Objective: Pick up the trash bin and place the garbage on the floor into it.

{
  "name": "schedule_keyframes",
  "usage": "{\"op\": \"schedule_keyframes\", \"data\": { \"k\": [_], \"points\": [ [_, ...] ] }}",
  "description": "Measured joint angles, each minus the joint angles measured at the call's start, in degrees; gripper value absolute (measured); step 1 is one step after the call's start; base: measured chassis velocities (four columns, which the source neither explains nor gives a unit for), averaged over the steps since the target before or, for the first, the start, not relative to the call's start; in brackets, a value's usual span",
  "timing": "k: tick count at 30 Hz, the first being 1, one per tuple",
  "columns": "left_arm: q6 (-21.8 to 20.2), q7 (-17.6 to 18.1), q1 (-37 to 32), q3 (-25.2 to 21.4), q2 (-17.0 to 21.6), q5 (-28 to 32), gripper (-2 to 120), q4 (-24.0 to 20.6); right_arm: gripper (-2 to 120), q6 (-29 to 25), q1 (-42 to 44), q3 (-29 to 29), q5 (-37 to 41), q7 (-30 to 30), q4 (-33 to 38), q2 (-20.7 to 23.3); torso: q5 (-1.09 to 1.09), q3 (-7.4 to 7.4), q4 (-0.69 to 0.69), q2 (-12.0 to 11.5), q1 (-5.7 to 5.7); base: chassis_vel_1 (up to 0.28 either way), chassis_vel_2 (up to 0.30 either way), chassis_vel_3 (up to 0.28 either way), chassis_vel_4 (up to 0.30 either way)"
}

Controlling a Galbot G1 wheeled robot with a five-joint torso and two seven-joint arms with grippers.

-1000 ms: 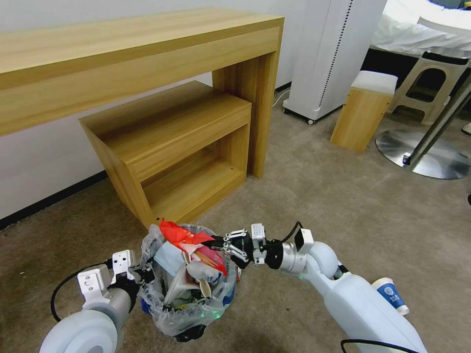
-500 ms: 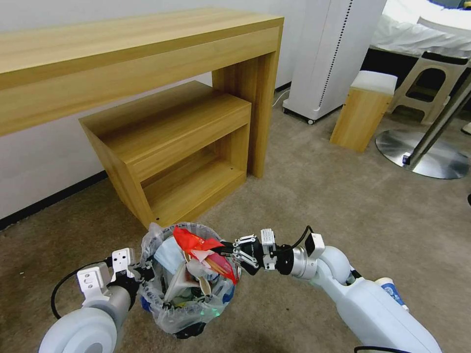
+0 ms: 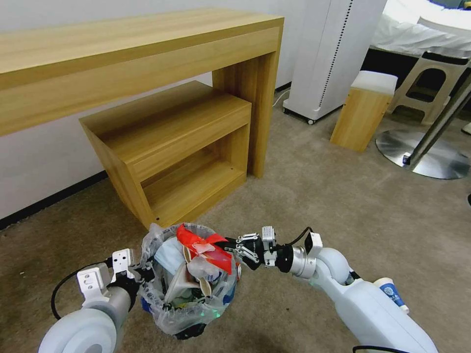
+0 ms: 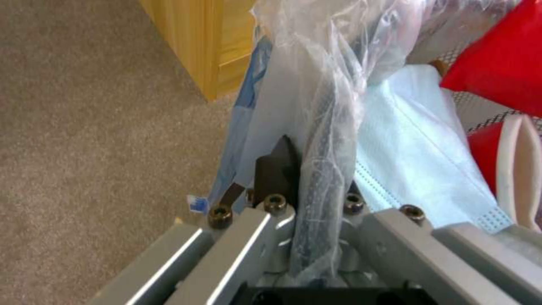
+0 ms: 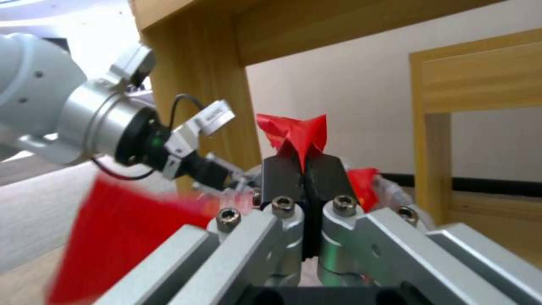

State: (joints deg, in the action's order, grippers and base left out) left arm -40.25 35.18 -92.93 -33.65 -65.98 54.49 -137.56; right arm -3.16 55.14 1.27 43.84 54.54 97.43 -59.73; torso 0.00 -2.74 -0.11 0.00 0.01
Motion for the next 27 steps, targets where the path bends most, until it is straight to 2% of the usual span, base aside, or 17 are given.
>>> {"op": "schedule_keyframes", "data": {
  "k": [5, 11, 27],
  "points": [
    [0.01, -0.01, -0.28, 0.08, -0.12, -0.21, 1, -0.35, 0, 0.00, 0.18, 0.09, 0.00, -1.95, 0.00, -0.34, 0.01, 0.00, 0.01, 0.00, 0.00, 0.000, 0.000, 0.000, 0.000],
    [0.04, -0.02, -0.75, -0.20, -0.10, -0.27, 1, -0.77, 0, 0.34, 1.14, 1.58, -1.21, -3.46, 0.25, 1.31, 0.00, 0.00, 0.00, 0.00, 0.00, 0.000, 0.000, 0.000, 0.000],
    [0.05, -0.03, -0.97, 0.44, -0.22, -0.74, 1, -1.15, 0, 1.01, 4.30, 4.56, -5.23, -0.67, 2.37, 3.80, 0.00, 0.00, 0.00, 0.00, 0.00, 0.000, 0.000, 0.000, 0.000]
  ]
}}
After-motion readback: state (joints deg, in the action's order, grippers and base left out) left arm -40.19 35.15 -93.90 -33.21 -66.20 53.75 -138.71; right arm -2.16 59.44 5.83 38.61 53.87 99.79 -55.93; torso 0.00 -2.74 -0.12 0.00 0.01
